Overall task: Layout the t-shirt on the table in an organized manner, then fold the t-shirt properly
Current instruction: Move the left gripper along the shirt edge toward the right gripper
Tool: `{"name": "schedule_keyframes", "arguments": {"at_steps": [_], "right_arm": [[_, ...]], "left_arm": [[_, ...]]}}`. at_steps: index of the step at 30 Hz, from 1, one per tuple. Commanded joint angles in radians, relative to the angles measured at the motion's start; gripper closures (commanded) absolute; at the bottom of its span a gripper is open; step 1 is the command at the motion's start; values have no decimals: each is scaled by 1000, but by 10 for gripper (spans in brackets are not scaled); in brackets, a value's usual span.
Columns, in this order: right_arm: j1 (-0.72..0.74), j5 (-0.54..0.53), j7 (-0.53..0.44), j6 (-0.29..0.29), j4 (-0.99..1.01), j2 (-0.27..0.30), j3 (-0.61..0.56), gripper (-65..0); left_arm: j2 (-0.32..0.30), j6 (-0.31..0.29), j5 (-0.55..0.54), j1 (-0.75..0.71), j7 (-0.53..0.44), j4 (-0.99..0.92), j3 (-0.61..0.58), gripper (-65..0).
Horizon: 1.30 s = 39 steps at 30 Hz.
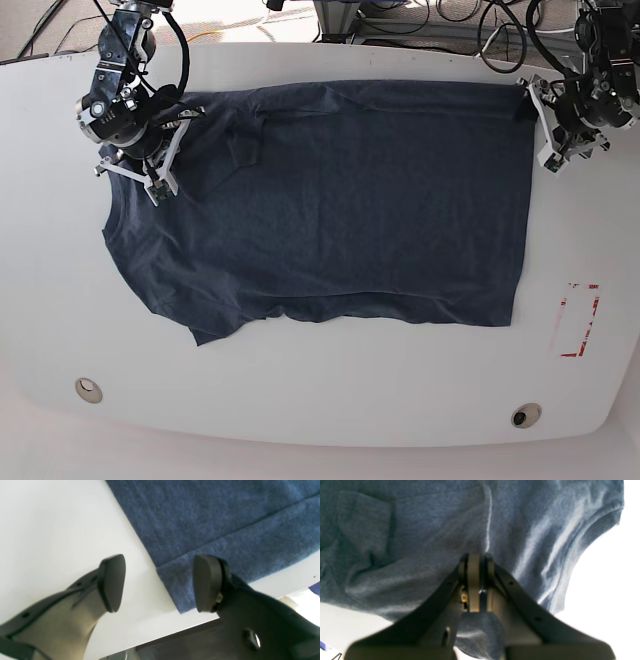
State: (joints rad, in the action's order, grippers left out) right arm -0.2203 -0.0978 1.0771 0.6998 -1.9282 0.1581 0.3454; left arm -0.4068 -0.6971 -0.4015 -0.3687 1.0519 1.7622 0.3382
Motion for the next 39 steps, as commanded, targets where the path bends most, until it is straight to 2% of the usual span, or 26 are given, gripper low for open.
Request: {"name": "schedule_keyframes", "arguments": {"at_steps": [1,39], "right_arm": [[8,-3,-16,-2,-18,8,5,-27],[8,-1,-16,-2,-18,8,5,-27]], "left_arm": [[-13,-1,-12,3,-12,14,-11,-390],[-13,-1,-10,-23,-11,12,-18,-389]]}}
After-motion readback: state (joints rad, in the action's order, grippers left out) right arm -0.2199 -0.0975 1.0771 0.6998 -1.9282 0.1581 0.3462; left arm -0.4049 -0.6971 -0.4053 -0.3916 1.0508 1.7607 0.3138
